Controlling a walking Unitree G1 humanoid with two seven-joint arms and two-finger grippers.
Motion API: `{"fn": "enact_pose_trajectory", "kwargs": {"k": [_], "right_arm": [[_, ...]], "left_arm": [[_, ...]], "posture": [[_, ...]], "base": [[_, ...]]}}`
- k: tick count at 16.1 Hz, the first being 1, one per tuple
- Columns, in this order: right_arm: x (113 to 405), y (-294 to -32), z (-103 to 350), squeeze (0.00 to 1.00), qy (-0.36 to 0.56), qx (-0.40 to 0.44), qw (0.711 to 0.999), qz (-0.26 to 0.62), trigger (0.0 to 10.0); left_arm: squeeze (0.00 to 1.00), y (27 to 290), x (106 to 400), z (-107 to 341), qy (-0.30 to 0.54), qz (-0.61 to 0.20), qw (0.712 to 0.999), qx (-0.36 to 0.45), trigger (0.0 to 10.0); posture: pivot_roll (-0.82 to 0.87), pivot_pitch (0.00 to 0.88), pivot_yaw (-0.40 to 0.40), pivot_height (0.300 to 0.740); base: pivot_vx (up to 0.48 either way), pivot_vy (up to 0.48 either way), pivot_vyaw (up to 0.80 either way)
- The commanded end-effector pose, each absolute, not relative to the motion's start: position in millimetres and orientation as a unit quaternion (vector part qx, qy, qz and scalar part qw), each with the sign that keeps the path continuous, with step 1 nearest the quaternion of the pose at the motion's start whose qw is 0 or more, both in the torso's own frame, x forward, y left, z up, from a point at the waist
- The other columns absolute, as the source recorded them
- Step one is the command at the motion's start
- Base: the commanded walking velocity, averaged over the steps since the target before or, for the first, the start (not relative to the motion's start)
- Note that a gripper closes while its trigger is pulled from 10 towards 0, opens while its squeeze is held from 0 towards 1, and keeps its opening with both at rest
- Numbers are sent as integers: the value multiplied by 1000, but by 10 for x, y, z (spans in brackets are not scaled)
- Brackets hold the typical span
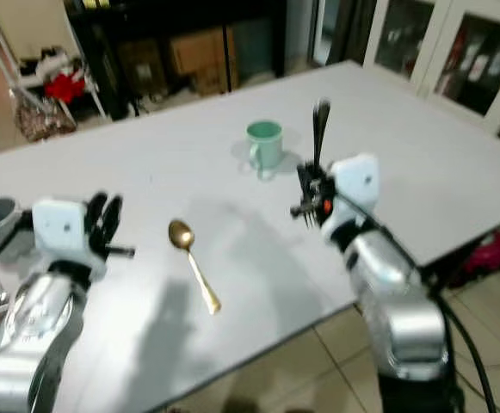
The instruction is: Setting the table
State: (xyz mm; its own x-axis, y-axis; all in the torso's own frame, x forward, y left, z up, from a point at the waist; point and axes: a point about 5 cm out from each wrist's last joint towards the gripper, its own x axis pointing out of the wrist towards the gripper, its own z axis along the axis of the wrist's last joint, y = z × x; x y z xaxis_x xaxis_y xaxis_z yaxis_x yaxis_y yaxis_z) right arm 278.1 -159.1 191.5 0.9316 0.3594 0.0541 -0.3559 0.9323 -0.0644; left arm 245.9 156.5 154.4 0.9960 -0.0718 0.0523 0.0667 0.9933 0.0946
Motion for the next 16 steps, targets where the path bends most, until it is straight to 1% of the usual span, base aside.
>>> {"fn": "enact_pose_trajectory", "kwargs": {"k": [1,2,3,5,7,8,10,11,12,13,14,15,16], "right_arm": [[2793,-1601,1962,0,-37,-11,979,200,10000],[2840,-1592,2023,0,-45,-10,972,231,10000],[2879,-1583,2053,0,-46,-24,963,266,10000],[2932,-1570,2086,0,-55,-50,951,301,10000],[2997,-1540,2144,0,-89,-88,934,336,10000],[3058,-1548,2156,0,-108,-124,927,337,10000],[3172,-1553,2194,0,-150,-174,913,336,10000],[3190,-1546,2189,0,-156,-191,906,343,10000],[3206,-1525,2162,0,-161,-230,889,363,10000],[3222,-1501,2100,0,-149,-266,869,389,10000],[3235,-1494,2084,0,-149,-291,859,393,10000],[3267,-1483,2070,0,-155,-330,844,392,10000],[3281,-1476,2069,0,-161,-344,838,392,10000]], "left_arm": [[0,1569,2454,1559,-32,-42,998,43,10000],[0,1583,2488,1584,-31,-48,998,30,10000],[1000,1564,2536,1627,-38,-65,997,23,10000],[1000,1520,2618,1696,-49,-95,994,10,10000],[1000,1462,2758,1809,-54,-125,990,-47,10000],[1000,1417,2840,1887,-55,-142,985,-87,10000],[1000,1278,2977,2063,-41,-210,964,-160,10000],[1000,1232,3002,2146,-46,-239,952,-186,10000],[1000,1184,3029,2276,-64,-283,936,-200,10000],[1000,1128,3011,2409,-93,-332,929,-136,10000],[1000,1102,2995,2450,-104,-353,926,-90,10000],[1000,1066,2961,2494,-104,-390,912,-64,10000],[1000,1063,2958,2513,-91,-402,906,-95,10000]], "posture": [[-117,0,93,740],[-118,0,101,740],[-117,0,105,740],[-120,0,112,740],[-123,0,116,740],[-119,0,118,740],[-111,0,114,740],[-108,0,114,740],[-109,0,116,740],[-112,0,119,740],[-110,1,120,740],[-109,3,120,740],[-109,3,120,740]], "base": [[0,0,0],[0,0,0],[0,0,0],[0,0,0],[0,0,0],[0,0,0],[0,0,0],[0,0,0],[0,0,0],[0,0,0],[0,0,0],[0,0,0],[0,0,0]]}}
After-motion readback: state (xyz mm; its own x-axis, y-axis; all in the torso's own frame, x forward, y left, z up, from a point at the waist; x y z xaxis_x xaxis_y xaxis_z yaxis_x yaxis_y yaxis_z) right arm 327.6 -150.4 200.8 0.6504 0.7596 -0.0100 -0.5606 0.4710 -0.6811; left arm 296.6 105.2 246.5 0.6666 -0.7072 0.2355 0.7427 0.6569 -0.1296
